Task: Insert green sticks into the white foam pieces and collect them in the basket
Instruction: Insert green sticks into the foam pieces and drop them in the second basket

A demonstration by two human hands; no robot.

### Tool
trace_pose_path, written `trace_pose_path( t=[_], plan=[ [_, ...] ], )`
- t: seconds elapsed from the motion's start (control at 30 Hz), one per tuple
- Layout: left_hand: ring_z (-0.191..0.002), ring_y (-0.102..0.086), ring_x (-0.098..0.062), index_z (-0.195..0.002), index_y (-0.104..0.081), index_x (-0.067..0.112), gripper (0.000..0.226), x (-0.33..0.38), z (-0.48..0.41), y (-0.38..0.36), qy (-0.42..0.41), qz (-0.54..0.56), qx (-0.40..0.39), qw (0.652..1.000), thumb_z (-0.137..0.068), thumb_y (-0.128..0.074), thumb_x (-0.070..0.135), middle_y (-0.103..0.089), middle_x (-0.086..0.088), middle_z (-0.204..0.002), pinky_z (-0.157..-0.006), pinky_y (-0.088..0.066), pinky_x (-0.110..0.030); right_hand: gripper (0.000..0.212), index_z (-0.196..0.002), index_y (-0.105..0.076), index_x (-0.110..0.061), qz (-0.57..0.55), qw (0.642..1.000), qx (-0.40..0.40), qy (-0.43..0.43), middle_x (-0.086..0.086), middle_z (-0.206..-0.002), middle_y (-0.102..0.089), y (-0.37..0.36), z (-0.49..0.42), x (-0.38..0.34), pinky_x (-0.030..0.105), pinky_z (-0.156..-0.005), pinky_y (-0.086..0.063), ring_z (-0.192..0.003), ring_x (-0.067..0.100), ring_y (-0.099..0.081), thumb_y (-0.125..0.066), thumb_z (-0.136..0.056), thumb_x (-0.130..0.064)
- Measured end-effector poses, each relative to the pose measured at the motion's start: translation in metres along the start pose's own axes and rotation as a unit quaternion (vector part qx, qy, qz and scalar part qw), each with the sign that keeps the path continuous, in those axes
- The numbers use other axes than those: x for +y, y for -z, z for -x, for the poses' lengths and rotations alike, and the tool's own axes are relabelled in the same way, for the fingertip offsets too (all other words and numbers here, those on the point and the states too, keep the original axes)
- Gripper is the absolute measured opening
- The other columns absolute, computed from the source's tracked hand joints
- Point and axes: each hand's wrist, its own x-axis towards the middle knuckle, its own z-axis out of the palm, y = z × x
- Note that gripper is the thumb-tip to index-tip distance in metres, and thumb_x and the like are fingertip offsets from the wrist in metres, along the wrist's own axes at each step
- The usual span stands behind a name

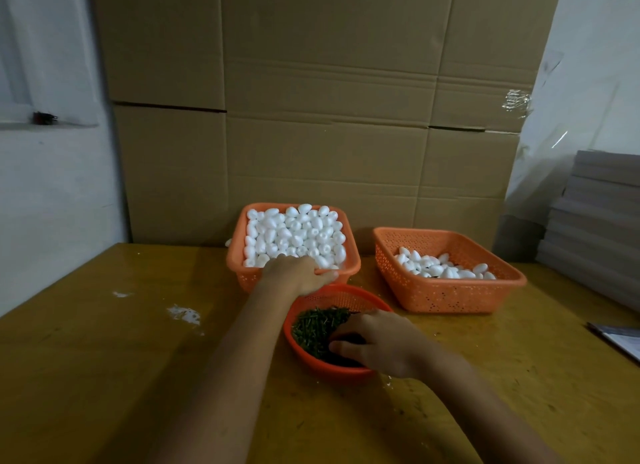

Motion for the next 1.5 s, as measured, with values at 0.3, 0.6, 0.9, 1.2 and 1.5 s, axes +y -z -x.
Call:
trace_pose_path(
  t=[0.3, 0.6, 0.9, 1.2, 1.5],
  plan=[
    [-0.089, -0.060, -0.021, -0.083, -0.058, 0.020, 0.069, -0.001, -0.007, 0.000, -0.018, 0.000, 0.033, 0.999, -0.092, -0.038, 0.084, -0.070, -0.004, -0.103, -0.079, -0.047, -0.038, 0.040, -0.134, -0.066, -0.038, -0.007, 1.000, -0.004, -0.004, -0.007, -0.125, -0.069, 0.000, 0.001, 0.000, 0.044, -0.095, -0.054, -0.113, 0.015, -0.064, -0.044, -0.105, -0.057],
    [-0.091, -0.070, -0.009, -0.094, -0.081, 0.018, 0.012, -0.023, -0.012, 0.002, -0.012, 0.279, 0.239, 0.930, -0.094, -0.071, 0.011, -0.076, 0.009, -0.098, -0.071, -0.044, -0.016, 0.037, -0.135, -0.065, -0.040, -0.008, 1.000, 0.001, -0.001, -0.011, -0.130, -0.068, -0.002, 0.000, 0.002, 0.040, -0.096, -0.053, -0.117, 0.013, -0.062, -0.047, -0.106, -0.053],
    [-0.067, -0.075, -0.026, -0.103, -0.069, 0.010, 0.007, 0.003, 0.019, -0.004, -0.074, 0.694, 0.171, 0.695, -0.099, -0.072, 0.015, -0.078, -0.017, -0.088, -0.057, -0.058, -0.028, 0.033, -0.136, -0.065, -0.040, -0.003, 1.000, 0.005, 0.003, -0.015, -0.137, -0.065, -0.003, -0.001, 0.003, 0.041, -0.100, -0.053, -0.125, 0.012, -0.060, -0.052, -0.106, -0.043],
    [-0.095, -0.079, -0.036, -0.115, -0.068, 0.000, 0.025, 0.007, 0.052, -0.027, -0.107, 0.722, 0.081, 0.679, -0.093, -0.078, 0.007, -0.077, -0.018, -0.107, -0.079, -0.066, -0.034, 0.032, -0.135, -0.065, -0.042, -0.004, 1.000, 0.011, 0.002, -0.016, -0.131, -0.068, -0.003, -0.001, 0.003, 0.039, -0.096, -0.054, -0.118, 0.010, -0.063, -0.053, -0.105, -0.045],
    [-0.107, -0.075, -0.038, -0.119, -0.068, 0.005, 0.022, -0.002, 0.057, -0.028, -0.154, 0.748, 0.058, 0.644, -0.096, -0.071, 0.005, -0.076, -0.018, -0.117, -0.086, -0.064, -0.036, 0.032, -0.133, -0.064, -0.046, -0.011, 1.000, 0.026, -0.005, -0.019, -0.130, -0.069, -0.007, -0.001, 0.005, 0.039, -0.096, -0.053, -0.117, 0.009, -0.063, -0.052, -0.105, -0.048]
  ],
)
